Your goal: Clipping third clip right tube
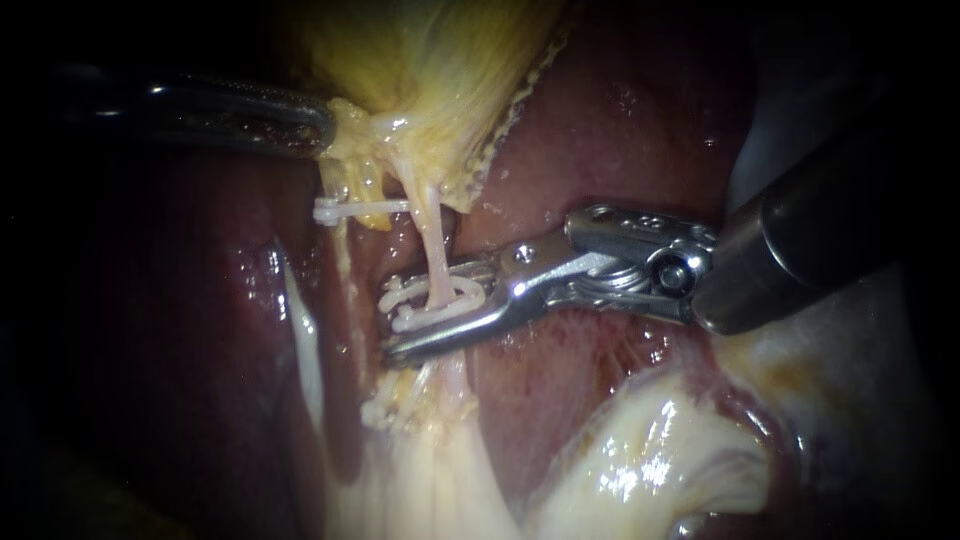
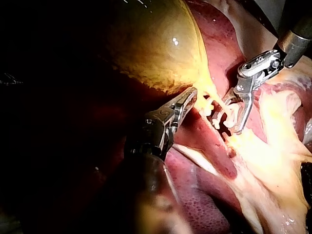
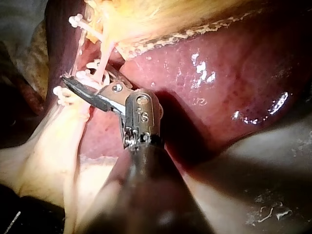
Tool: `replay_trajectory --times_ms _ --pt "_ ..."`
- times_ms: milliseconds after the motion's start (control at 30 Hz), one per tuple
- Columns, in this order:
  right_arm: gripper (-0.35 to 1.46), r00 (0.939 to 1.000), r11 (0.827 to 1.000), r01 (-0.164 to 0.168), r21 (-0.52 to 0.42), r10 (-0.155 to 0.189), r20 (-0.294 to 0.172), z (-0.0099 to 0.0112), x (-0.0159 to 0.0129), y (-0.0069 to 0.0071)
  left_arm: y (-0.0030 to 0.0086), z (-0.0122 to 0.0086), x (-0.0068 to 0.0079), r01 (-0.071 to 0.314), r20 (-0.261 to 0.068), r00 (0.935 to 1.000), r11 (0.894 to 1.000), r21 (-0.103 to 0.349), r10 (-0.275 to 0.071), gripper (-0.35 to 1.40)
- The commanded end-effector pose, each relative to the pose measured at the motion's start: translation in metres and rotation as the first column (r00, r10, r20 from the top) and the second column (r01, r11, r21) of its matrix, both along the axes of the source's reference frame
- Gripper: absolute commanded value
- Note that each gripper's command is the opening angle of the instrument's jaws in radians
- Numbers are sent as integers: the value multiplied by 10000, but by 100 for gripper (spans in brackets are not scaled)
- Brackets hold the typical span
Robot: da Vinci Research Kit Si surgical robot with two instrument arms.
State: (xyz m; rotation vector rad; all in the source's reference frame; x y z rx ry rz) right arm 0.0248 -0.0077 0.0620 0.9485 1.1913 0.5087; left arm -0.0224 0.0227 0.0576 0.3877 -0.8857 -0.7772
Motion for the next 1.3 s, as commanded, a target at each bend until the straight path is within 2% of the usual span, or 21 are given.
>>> replay_trajectory --times_ms 33,300,600,900,1133,1300 --pt "46 10000 10000 4 -2 -4 -5 0 0 0 0 0 0 1 -1 10000 10000 1 -1 -35" --pt "46 9999 9999 -77 81 77 -72 -6 -1 7 0 0 0 1 -1 10000 10000 1 -1 -35" --pt "47 9988 9992 -342 218 350 -351 -15 -3 29 0 0 0 1 -2 10000 10000 1 -1 -35" --pt "47 9933 9972 -732 163 744 -880 -31 -3 51 0 1 -1 5 -4 10000 10000 -1 -5 -35" --pt "46 9911 9962 -834 247 855 -1015 -33 -3 54 0 1 -2 9 -8 10000 10000 -3 -9 -35" --pt "46 9852 9941 -1006 396 1051 -1354 -35 -3 53 0 1 -2 9 -7 10000 10000 -3 -9 -35"
